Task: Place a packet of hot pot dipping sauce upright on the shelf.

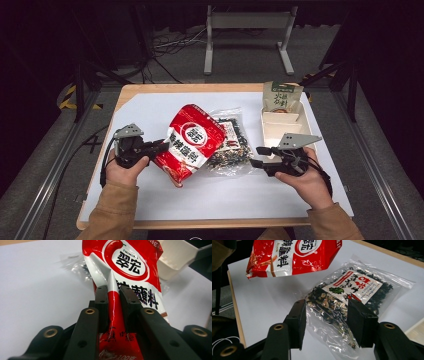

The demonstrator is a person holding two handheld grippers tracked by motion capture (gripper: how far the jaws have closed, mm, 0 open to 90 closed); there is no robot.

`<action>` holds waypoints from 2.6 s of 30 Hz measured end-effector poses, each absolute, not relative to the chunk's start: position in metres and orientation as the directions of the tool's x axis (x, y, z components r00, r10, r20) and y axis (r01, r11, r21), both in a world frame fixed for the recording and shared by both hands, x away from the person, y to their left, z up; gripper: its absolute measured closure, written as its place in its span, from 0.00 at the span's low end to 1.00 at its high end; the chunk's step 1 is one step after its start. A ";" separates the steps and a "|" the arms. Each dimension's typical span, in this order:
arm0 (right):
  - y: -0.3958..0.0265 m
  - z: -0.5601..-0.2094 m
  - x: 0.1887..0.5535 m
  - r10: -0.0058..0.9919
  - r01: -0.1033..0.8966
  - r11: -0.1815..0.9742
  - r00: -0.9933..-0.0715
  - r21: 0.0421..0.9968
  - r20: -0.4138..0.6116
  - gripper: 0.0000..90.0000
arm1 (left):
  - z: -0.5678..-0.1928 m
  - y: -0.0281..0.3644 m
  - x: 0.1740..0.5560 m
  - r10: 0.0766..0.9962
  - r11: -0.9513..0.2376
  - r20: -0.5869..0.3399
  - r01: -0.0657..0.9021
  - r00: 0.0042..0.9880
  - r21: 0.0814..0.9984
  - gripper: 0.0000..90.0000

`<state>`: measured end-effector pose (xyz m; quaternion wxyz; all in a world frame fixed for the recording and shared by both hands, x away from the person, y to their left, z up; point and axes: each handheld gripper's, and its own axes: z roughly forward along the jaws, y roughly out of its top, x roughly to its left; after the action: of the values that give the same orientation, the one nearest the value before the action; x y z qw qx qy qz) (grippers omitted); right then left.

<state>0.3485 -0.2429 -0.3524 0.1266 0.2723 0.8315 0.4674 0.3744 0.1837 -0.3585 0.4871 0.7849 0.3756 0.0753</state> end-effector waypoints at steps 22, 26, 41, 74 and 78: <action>-0.202 -0.378 0.356 0.515 0.449 0.255 -0.812 0.856 0.272 0.49 | -0.353 0.151 0.356 0.583 -0.252 -0.242 0.457 0.775 0.853 0.86; -0.196 -0.384 0.359 0.478 0.485 0.227 -0.811 0.844 0.337 0.50 | -0.353 0.149 0.355 0.579 -0.250 -0.242 0.452 0.779 0.856 0.86; -0.193 -0.385 0.362 0.425 0.464 0.194 -0.834 0.864 0.352 0.90 | -0.361 0.138 0.354 0.579 -0.277 -0.223 0.447 0.784 0.851 0.86; -0.195 -0.336 0.351 0.388 0.309 0.268 -0.902 0.913 0.191 1.00 | -0.363 0.144 0.354 0.565 -0.220 -0.245 0.431 0.787 0.875 0.83; -0.196 -0.325 0.352 0.410 0.256 0.327 -0.906 0.910 0.108 1.00 | -0.362 0.149 0.355 0.571 -0.208 -0.245 0.426 0.784 0.881 0.82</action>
<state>0.3519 -0.1955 -0.3252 0.0708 0.2051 0.8114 0.5427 0.3547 0.1489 -0.3623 0.5409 0.7742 0.3219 0.0669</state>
